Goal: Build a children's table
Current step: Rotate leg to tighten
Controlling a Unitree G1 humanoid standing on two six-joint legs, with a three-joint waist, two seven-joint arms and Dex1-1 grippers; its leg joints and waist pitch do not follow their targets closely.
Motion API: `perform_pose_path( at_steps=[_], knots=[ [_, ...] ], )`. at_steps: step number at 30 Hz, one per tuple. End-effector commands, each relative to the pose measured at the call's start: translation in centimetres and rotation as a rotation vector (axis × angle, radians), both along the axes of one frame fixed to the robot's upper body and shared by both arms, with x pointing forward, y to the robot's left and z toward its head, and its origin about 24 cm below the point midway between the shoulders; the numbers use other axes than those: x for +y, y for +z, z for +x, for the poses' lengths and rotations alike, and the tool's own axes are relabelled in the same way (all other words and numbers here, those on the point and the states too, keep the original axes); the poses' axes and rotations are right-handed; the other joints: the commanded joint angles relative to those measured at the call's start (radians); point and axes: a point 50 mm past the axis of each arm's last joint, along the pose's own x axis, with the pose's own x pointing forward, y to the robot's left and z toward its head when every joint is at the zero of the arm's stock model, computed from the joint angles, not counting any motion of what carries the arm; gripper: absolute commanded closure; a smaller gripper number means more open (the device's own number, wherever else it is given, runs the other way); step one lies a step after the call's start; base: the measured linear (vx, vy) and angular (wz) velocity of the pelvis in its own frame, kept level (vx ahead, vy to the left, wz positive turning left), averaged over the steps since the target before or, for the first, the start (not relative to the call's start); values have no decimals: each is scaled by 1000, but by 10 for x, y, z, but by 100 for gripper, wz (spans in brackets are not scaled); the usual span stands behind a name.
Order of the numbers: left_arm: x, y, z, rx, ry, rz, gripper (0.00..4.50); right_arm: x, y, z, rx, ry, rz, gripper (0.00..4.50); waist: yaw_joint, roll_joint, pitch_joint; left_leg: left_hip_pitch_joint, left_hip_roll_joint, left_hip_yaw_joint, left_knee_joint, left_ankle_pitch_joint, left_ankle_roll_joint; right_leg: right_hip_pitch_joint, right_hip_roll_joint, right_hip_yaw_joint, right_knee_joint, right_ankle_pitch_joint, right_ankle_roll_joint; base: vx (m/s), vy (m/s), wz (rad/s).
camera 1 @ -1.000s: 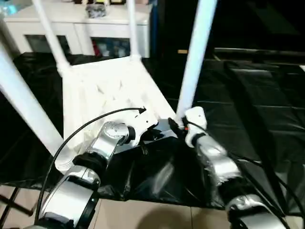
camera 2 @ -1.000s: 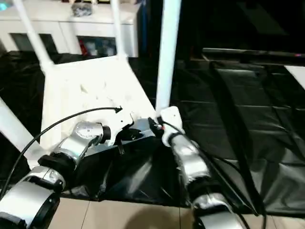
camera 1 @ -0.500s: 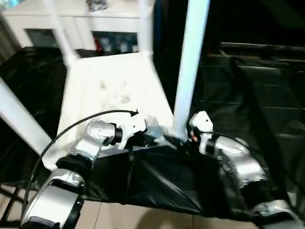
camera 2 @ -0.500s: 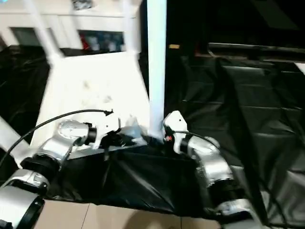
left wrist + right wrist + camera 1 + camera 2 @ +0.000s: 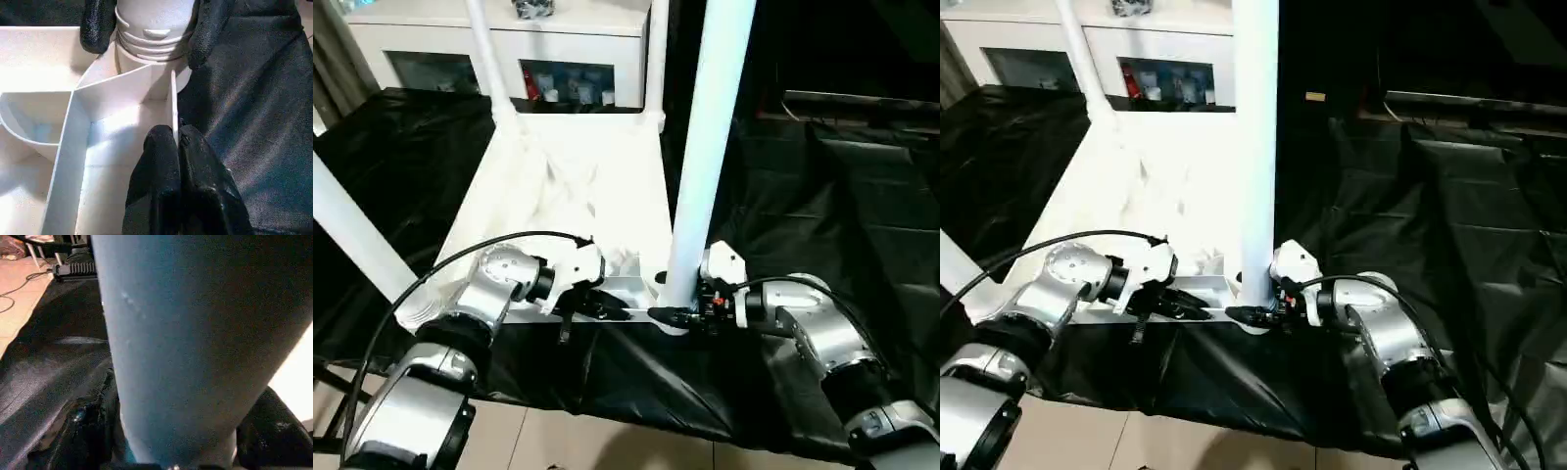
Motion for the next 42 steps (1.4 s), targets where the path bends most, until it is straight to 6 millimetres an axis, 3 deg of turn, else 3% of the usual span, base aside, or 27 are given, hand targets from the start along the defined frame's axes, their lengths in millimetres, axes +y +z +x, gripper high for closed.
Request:
perform_pose_path(
  at_steps=[1,5,7,9,11,12,14,16,18,22,24,28,31,32,36,40,42],
  knots=[
    [-1,-11,-7,52,-54,74,450,12,-3,-5,20,110,-43,178,2,-14,-55,-4,63,-15,-61,-12,125,60,-92,48,-48,113,-295,0,0,0],
    [-1,-10,-5,60,-25,46,450,14,-5,-5,23,77,-25,180,5,-13,-53,-2,64,-15,-63,-35,117,57,-92,47,-53,68,-293,0,0,0],
    [-6,-11,0,46,54,35,450,16,-10,-1,9,-80,13,180,5,-11,-51,-1,66,-15,-66,-48,104,56,-93,47,-56,38,-291,0,0,0],
    [-10,-12,3,21,114,48,450,17,-15,3,3,-197,28,181,2,-9,-44,3,67,-16,-73,-88,77,49,-94,48,-65,-36,-282,0,0,0],
    [-21,-13,7,10,192,26,450,19,-24,8,1,-384,22,181,-7,-12,-41,9,63,-18,-79,-147,33,49,-97,54,-81,-176,-254,0,0,0],
    [-25,-13,9,8,216,11,450,20,-26,9,4,-436,23,181,-12,-8,-36,10,62,-20,-84,-168,15,45,-95,54,-88,-231,-243,0,0,0],
    [-35,-14,9,-1,236,4,450,25,-31,11,27,-543,37,181,-22,-12,-32,9,60,-25,-89,-217,1,47,-95,53,-97,-328,-215,0,0,0],
    [-48,-16,7,-5,241,5,450,33,-36,12,51,-647,46,181,-30,-9,-32,6,62,-28,-95,-224,-8,45,-94,55,-100,-342,-200,0,0,0],
    [-64,-19,3,-5,236,-6,450,49,-40,13,67,-698,35,181,-38,-7,-30,12,61,-29,-97,-259,-20,38,-93,57,-104,-360,-193,0,0,0],
    [-74,-21,-2,-3,215,-20,450,65,-37,11,44,-665,46,181,-45,-10,-29,12,56,-30,-95,-284,-3,37,-94,60,-112,-398,-181,0,0,0],
    [-76,-22,-3,-9,211,-21,450,67,-34,13,16,-675,61,111,-47,-11,-31,11,59,-31,-97,-281,-1,37,-92,60,-109,-369,-185,0,0,0],
    [-68,-21,-4,-33,187,-27,450,54,-24,15,3,-633,124,82,-43,-12,-34,16,59,-25,-93,-261,13,35,-91,63,-105,-304,-206,0,0,0],
    [-56,-19,-6,-40,144,-26,450,41,-17,8,10,-494,153,66,-38,-15,-42,6,60,-21,-85,-174,56,51,-90,64,-88,-131,-243,0,0,0],
    [-51,-19,-7,-35,123,-25,450,36,-17,4,11,-423,140,49,-35,-13,-46,-2,61,-23,-82,-115,80,58,-90,60,-77,-41,-256,0,0,0],
    [-35,-17,-8,-1,76,-26,450,20,-18,-9,43,-223,78,14,-18,-12,-52,-4,61,-15,-67,-19,150,63,-88,53,-56,154,-288,0,0,0],
    [-27,-15,-9,13,24,-9,450,10,-17,-13,50,-134,25,5,-9,-12,-51,-3,67,-16,-69,-30,142,61,-90,46,-56,109,-289,0,0,0],
    [-21,-13,-10,33,-15,0,450,5,-15,-15,56,-64,6,5,-10,-13,-48,-2,67,-16,-72,-70,121,59,-91,47,-63,35,-286,0,0,0]
  ],
)
